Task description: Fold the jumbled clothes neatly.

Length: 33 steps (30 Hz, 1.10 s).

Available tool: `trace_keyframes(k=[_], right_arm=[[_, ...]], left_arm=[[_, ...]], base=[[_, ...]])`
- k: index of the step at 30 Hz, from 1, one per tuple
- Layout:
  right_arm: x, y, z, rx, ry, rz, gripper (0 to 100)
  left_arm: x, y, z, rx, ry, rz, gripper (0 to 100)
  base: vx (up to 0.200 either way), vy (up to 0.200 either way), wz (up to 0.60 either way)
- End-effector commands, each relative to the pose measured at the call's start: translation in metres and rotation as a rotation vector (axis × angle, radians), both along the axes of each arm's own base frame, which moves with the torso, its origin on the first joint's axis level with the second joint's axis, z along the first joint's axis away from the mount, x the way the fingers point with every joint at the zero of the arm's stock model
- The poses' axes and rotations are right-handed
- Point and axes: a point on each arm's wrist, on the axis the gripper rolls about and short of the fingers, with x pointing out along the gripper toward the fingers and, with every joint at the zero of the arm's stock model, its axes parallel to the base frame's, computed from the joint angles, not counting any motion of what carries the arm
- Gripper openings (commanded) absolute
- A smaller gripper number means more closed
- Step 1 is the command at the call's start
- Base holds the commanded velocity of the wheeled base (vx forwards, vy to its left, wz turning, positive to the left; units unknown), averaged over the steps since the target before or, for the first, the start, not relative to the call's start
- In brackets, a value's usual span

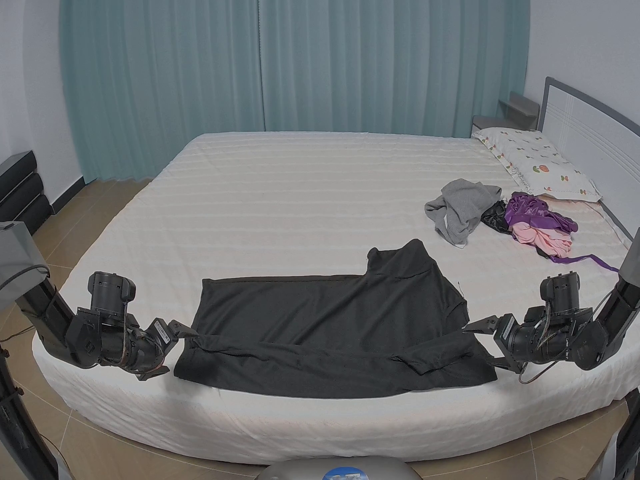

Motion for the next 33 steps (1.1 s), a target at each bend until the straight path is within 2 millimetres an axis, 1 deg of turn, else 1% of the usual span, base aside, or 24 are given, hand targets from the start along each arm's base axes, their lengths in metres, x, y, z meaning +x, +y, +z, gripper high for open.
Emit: trace_keyframes(k=[1, 7, 11, 17, 23, 25, 29, 31, 33], right_arm=[[-0.002, 0.002, -0.003, -0.002, 0.012, 0.008, 100], [-0.002, 0.002, -0.004, -0.004, 0.014, 0.010, 100], [-0.002, 0.002, -0.004, -0.009, 0.013, 0.012, 100], [-0.002, 0.005, -0.008, -0.017, 0.026, 0.020, 100], [-0.004, 0.008, -0.009, -0.020, 0.031, 0.029, 100], [-0.005, 0.008, -0.009, -0.019, 0.034, 0.031, 100], [-0.005, 0.009, -0.011, -0.021, 0.040, 0.036, 100], [-0.005, 0.009, -0.011, -0.022, 0.041, 0.037, 100], [-0.005, 0.010, -0.012, -0.024, 0.044, 0.037, 100]], left_arm=[[-0.002, -0.001, 0.000, 0.000, 0.003, -0.002, 100], [-0.002, -0.001, 0.000, 0.002, -0.004, 0.000, 100], [-0.002, 0.000, 0.001, 0.004, -0.057, 0.006, 100], [-0.002, -0.001, 0.001, -0.019, -0.079, 0.021, 100], [0.000, -0.001, -0.010, -0.005, -0.045, 0.017, 100], [-0.001, -0.007, -0.017, 0.010, -0.026, -0.018, 100], [0.000, -0.018, -0.024, 0.035, -0.008, -0.054, 100], [0.003, -0.028, -0.032, 0.082, 0.002, -0.061, 100], [0.009, -0.033, -0.035, 0.124, -0.003, -0.047, 100]], base=[[0.000, 0.000, 0.00], [0.000, 0.000, 0.00], [0.000, 0.000, 0.00], [0.200, 0.000, 0.00], [0.000, 0.000, 0.00], [0.000, 0.000, 0.00], [0.000, 0.000, 0.00], [0.000, 0.000, 0.00], [0.000, 0.000, 0.00]])
